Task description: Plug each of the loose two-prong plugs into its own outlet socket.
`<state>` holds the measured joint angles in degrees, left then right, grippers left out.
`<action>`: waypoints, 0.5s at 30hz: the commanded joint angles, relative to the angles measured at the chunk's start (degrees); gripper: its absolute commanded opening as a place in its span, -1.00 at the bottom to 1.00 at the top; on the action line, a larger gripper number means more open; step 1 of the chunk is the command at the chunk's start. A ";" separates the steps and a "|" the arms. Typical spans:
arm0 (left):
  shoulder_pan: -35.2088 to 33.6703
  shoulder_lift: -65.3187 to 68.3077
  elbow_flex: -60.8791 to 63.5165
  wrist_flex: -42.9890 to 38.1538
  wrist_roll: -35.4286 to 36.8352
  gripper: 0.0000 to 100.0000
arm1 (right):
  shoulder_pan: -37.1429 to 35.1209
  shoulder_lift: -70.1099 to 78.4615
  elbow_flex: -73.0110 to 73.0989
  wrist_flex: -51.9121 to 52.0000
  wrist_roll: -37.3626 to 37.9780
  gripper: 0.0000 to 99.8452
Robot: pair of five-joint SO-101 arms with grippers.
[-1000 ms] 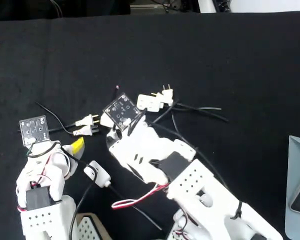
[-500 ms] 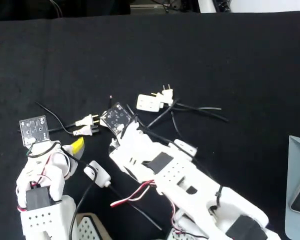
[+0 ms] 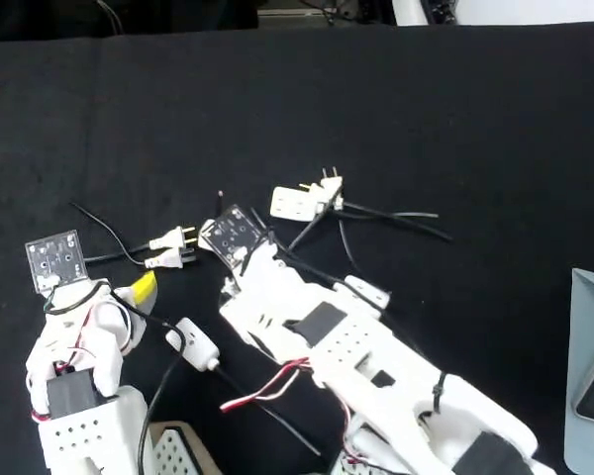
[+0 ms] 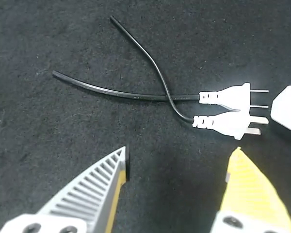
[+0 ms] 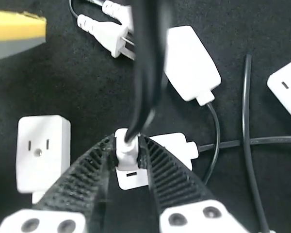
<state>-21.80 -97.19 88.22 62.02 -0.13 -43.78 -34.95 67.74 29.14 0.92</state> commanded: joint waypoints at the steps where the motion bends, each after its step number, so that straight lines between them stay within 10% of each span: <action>1: -0.75 -0.53 -0.66 -0.35 -0.70 -0.35 | 0.53 -2.59 0.22 1.32 0.09 -0.98; 15: -0.66 -0.53 -0.66 -0.35 -0.70 -0.35 | 0.44 -10.68 2.15 2.99 0.35 -0.98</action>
<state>-21.80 -97.19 88.22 62.02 -0.13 -43.78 -42.07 69.93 31.08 1.01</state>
